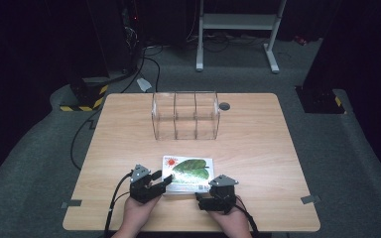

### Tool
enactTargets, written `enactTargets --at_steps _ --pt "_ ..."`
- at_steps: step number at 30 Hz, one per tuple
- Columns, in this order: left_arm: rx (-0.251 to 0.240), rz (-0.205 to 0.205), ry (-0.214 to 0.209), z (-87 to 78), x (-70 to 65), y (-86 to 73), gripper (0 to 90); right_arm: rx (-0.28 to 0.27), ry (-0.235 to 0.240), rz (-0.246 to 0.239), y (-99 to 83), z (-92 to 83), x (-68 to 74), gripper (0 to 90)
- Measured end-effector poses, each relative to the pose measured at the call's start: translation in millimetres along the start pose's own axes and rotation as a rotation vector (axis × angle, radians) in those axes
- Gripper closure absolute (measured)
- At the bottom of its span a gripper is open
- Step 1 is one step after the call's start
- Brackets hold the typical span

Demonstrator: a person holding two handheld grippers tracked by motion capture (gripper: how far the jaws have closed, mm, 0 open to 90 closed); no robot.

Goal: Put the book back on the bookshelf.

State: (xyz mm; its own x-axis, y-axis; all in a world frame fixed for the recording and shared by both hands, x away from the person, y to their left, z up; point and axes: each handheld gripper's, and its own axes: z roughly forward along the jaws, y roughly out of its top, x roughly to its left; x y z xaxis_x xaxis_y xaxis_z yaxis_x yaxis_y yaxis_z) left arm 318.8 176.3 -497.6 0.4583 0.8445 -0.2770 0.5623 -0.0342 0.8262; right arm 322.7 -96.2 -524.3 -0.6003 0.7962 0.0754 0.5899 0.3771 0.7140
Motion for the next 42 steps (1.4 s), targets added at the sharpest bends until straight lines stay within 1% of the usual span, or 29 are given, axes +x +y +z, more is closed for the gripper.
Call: enactTargets --at_steps 5,7,9,12,16,17,19,21,23,24,26,27,28,30,33,36,38,42 --pt "-0.026 0.010 -0.010 -3.3 -2.6 2.7 49.4 0.000 -0.004 0.001 -0.2 0.1 0.8 13.8" --pt "-0.026 0.006 -0.015 -3.6 -2.2 2.8 49.5 -0.002 -0.016 0.007 -0.5 -0.3 1.2 16.9" --pt "-0.017 0.004 -0.016 -2.7 -0.5 2.5 49.4 -0.005 -0.022 0.014 -0.8 -0.9 1.0 18.5" --pt "-0.006 -0.015 -0.027 -1.6 2.0 2.2 49.2 -0.011 -0.016 0.020 -1.2 -1.1 0.1 19.0" --pt "0.007 -0.021 -0.032 0.8 6.3 2.2 48.1 -0.010 -0.021 0.018 -1.3 -1.3 1.0 19.6" --pt "0.014 -0.027 -0.032 1.9 8.2 2.2 47.0 -0.010 -0.021 0.020 -1.4 -1.4 1.0 19.6" --pt "0.033 -0.067 -0.051 3.9 13.3 2.6 44.3 -0.013 -0.018 0.018 -1.4 -1.3 0.4 19.6" --pt "0.033 -0.081 -0.048 5.7 16.4 3.1 42.7 -0.013 -0.018 0.018 -1.4 -1.3 0.4 19.6" --pt "0.037 -0.081 -0.061 9.2 17.6 4.4 42.5 -0.013 -0.018 0.017 -1.4 -1.3 0.5 19.7" --pt "0.048 -0.073 -0.068 12.3 17.9 5.4 42.6 -0.011 -0.018 0.019 -1.4 -1.4 0.6 19.7" --pt "0.061 -0.081 -0.080 18.0 18.8 5.6 43.2 -0.010 -0.020 0.018 -1.4 -1.3 0.9 19.7" --pt "0.070 -0.085 -0.086 20.7 19.3 5.0 44.2 -0.010 -0.021 0.017 -1.4 -1.3 1.0 19.7" --pt "0.081 -0.079 -0.088 23.0 20.1 4.3 45.2 -0.011 -0.022 0.014 -1.4 -1.2 1.1 19.7" --pt "0.094 -0.084 -0.107 26.0 20.0 3.0 47.7 -0.010 -0.027 0.009 -1.5 -1.0 1.6 19.7" --pt "0.080 -0.078 -0.132 25.1 19.8 3.3 50.5 -0.008 -0.034 -0.004 -1.4 -0.7 2.4 19.7" --pt "0.077 -0.048 -0.138 23.1 19.5 2.8 52.4 -0.006 -0.030 0.005 -1.5 -1.0 2.6 19.6" --pt "0.072 -0.034 -0.141 21.7 19.9 2.8 55.2 -0.005 -0.030 -0.007 -1.6 -1.2 2.2 19.4" --pt "0.066 0.019 -0.138 19.6 19.8 1.8 59.4 0.002 -0.022 -0.013 -2.1 -2.4 2.4 19.2"
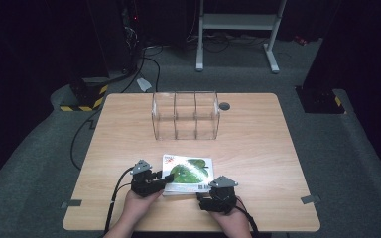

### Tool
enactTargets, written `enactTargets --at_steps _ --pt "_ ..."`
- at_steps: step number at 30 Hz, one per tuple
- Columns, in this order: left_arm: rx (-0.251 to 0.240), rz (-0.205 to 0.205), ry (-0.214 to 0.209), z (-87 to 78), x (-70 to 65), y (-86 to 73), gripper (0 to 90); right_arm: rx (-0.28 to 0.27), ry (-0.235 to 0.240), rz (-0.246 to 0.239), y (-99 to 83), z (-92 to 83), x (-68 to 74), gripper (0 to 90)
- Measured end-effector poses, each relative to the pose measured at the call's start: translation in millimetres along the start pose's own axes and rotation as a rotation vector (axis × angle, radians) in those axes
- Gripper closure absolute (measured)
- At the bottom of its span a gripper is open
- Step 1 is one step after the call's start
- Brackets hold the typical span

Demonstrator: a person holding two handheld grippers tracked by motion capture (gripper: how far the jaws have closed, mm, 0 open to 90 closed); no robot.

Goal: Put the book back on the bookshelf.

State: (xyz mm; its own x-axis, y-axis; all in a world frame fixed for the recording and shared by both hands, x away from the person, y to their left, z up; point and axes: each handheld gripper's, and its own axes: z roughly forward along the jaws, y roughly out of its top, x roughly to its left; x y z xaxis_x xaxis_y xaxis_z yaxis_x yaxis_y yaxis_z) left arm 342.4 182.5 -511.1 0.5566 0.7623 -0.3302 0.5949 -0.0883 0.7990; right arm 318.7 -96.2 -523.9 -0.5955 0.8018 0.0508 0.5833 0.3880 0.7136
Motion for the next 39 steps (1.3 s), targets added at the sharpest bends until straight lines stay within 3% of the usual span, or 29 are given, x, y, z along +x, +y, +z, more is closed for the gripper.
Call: enactTargets --at_steps 1,8,24,29,39 --pt "0.004 0.016 0.009 -0.1 -0.6 -0.5 59.9 -0.001 0.003 -0.010 -0.4 -0.3 -0.3 19.2" --pt "0.013 0.109 0.034 -0.4 -4.4 -2.8 62.0 -0.008 0.055 0.042 -3.4 -5.7 -7.9 20.8" --pt "-0.062 0.317 0.060 -15.0 -19.5 -4.6 63.7 -0.071 0.058 0.102 -2.0 -7.7 -16.7 22.6" --pt "-0.090 0.376 0.049 -18.7 -23.4 -5.2 64.7 -0.078 0.066 0.109 0.4 -6.3 -20.1 22.3" --pt "-0.117 0.415 0.045 -21.0 -26.7 -6.3 65.5 -0.089 0.126 0.183 13.9 7.1 -30.2 19.9"
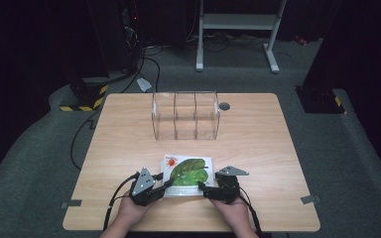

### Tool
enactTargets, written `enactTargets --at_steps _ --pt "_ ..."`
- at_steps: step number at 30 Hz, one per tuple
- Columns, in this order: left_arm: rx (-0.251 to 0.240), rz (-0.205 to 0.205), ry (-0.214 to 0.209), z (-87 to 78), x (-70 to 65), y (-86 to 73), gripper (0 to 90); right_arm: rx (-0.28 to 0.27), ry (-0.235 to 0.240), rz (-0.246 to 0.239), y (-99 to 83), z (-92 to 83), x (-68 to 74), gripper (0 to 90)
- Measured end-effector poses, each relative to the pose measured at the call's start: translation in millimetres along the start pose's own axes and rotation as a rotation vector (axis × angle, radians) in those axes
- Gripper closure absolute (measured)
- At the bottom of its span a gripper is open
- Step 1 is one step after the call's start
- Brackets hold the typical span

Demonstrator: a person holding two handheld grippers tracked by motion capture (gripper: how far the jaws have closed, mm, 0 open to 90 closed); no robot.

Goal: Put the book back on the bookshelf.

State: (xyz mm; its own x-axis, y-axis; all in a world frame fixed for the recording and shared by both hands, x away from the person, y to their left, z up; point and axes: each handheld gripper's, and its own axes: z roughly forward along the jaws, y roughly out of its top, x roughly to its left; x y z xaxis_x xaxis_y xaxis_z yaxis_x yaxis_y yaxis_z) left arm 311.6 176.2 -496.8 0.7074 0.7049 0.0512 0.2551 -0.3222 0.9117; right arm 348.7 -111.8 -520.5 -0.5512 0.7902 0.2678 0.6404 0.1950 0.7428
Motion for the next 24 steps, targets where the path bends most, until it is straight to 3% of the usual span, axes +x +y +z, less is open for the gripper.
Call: enactTargets --at_steps 8,15,24 --pt "-0.032 0.054 -0.006 -4.2 -3.4 1.4 66.0 -0.005 0.045 0.032 1.6 1.5 -1.4 17.8" --pt "-0.035 0.072 -0.004 -4.4 -4.2 1.6 66.1 0.018 0.072 0.074 1.8 4.4 -5.8 13.9" --pt "-0.036 0.084 0.001 -4.1 -5.1 0.9 66.2 0.025 0.091 0.053 1.0 6.0 -4.0 14.7"
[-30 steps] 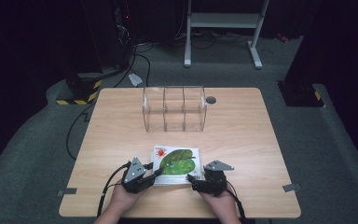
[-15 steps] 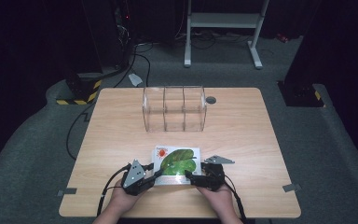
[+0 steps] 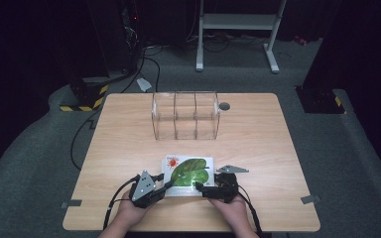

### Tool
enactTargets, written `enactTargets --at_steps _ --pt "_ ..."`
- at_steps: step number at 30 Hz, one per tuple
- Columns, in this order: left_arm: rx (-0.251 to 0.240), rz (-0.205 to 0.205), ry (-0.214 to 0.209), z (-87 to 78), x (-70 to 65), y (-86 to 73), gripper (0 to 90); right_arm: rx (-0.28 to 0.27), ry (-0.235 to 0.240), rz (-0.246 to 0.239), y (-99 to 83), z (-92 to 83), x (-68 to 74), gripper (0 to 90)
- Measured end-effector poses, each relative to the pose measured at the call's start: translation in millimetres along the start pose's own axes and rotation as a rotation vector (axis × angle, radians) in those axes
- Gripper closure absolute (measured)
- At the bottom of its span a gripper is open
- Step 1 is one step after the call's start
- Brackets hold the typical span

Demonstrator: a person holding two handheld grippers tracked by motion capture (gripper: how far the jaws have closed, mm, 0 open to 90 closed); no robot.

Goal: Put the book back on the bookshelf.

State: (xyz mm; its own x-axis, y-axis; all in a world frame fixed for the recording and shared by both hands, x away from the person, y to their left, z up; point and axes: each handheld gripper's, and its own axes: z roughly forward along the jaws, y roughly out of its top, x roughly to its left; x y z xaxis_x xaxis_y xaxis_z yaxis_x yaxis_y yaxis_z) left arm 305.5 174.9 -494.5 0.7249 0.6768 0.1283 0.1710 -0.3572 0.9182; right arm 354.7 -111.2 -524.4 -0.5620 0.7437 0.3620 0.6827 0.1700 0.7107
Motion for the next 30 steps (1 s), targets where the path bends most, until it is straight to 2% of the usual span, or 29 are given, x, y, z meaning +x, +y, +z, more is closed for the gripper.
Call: enactTargets --at_steps 3,6,14,22,30 --pt "0.008 -0.004 0.000 1.0 0.6 -1.1 67.0 -0.023 -0.027 -0.006 -1.3 -2.9 2.2 19.2" --pt "0.021 -0.025 -0.014 2.1 3.8 -2.8 68.1 -0.042 -0.045 -0.017 -1.6 -5.7 2.1 25.2" --pt "0.025 -0.059 -0.008 1.7 8.0 -5.1 68.6 -0.076 -0.075 -0.043 -4.4 -10.0 7.3 31.4" --pt "0.020 -0.071 -0.001 0.6 10.1 -5.5 69.4 -0.125 -0.104 -0.082 -8.3 -16.1 11.5 37.9" --pt "0.022 -0.061 0.010 0.6 10.3 -6.4 70.2 -0.165 -0.144 -0.124 -9.9 -20.8 15.1 44.0"
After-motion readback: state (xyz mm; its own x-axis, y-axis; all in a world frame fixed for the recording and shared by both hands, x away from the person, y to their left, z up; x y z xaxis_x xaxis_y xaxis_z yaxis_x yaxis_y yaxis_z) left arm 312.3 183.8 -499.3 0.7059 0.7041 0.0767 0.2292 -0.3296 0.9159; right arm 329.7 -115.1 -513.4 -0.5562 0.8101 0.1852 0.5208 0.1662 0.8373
